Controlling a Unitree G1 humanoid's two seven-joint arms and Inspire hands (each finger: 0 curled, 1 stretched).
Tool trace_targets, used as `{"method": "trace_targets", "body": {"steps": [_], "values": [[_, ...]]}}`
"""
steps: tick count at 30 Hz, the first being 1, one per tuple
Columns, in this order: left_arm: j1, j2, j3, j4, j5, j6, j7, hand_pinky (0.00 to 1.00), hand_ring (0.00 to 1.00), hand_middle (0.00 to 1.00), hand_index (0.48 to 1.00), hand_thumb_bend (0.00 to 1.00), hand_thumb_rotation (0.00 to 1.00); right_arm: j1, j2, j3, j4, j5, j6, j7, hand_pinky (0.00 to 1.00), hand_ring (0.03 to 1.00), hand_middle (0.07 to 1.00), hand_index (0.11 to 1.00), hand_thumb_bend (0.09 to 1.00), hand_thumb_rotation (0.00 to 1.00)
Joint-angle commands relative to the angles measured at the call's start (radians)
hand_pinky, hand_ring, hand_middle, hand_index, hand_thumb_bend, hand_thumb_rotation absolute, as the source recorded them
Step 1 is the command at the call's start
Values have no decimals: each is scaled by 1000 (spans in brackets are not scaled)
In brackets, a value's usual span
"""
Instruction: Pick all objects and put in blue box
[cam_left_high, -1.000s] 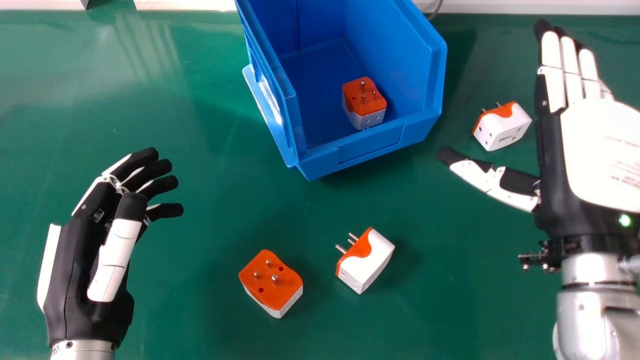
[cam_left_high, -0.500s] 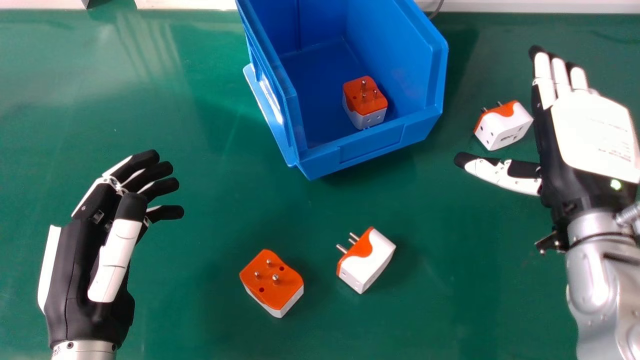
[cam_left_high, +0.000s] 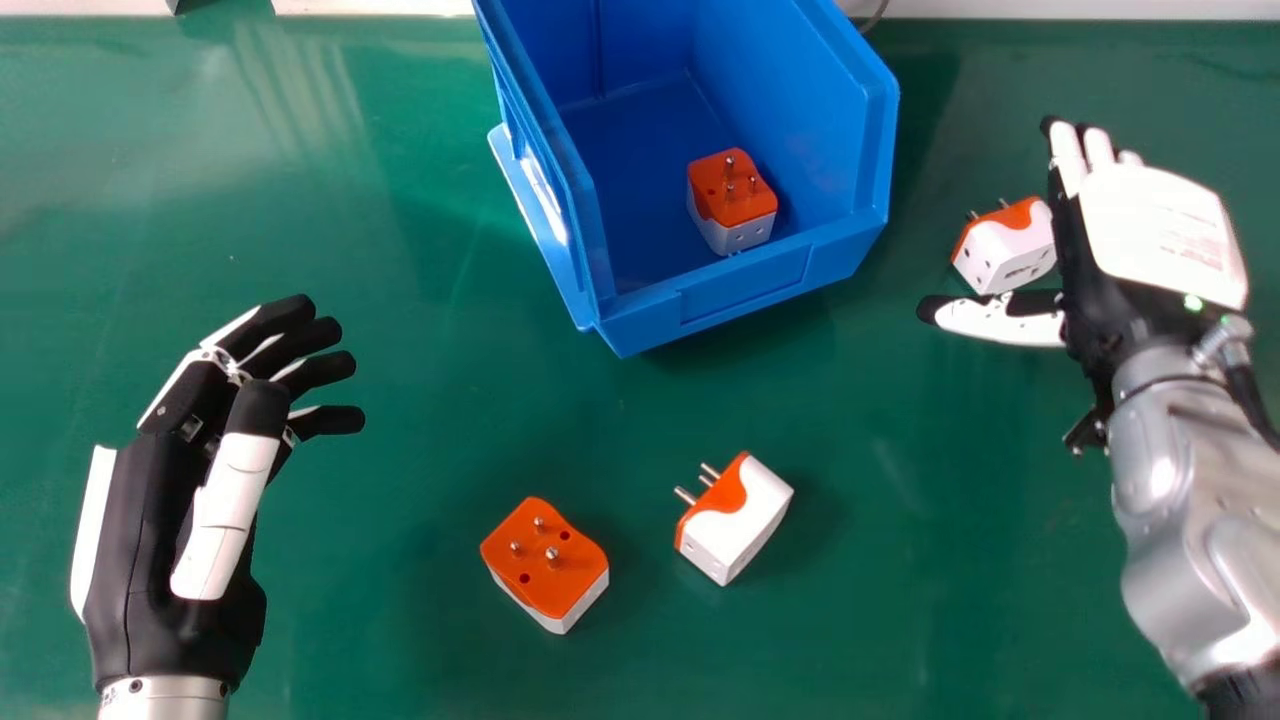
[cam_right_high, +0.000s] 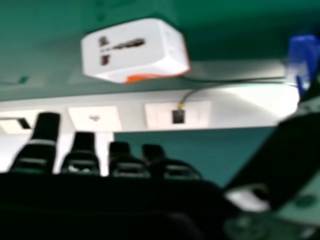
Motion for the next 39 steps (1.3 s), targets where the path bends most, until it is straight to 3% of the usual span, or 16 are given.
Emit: {"method": "trace_targets", "body": {"steps": [1,4,7,13,20,25,29,36,39], "values": [[0,7,9,-6,2,-23,-1,592,716,741,727,966,682,-58,-27,11,33,10,4,1,818,937,971,946,619,506],[-3,10,10,1,5,-35,-4,585,707,734,722,972,685,-99,-33,23,87,23,14,14,816,928,962,935,618,488],[0,11,9,-7,11,-26,6,580,702,731,719,971,686,-144,-26,14,141,65,32,39,819,924,958,930,620,473],[3,12,7,-13,11,-26,5,570,696,727,713,979,687,-218,-10,11,211,137,104,65,839,929,963,934,607,440],[11,13,9,-6,6,-38,-4,573,701,732,717,979,690,-269,22,26,295,167,155,5,826,920,951,920,607,416],[21,7,7,-19,16,-33,10,574,697,729,718,975,694,-296,32,36,346,188,171,-32,830,921,950,917,611,412],[26,5,3,-22,8,-24,9,574,696,729,716,978,693,-316,36,48,375,196,181,-41,832,922,951,917,610,409],[21,0,3,-5,7,-48,2,582,699,732,718,971,692,-338,45,64,389,218,193,-32,842,925,955,921,614,427],[21,0,3,-4,3,-46,0,585,701,733,716,965,691,-339,51,68,389,226,192,-36,847,926,956,923,619,435]]}}
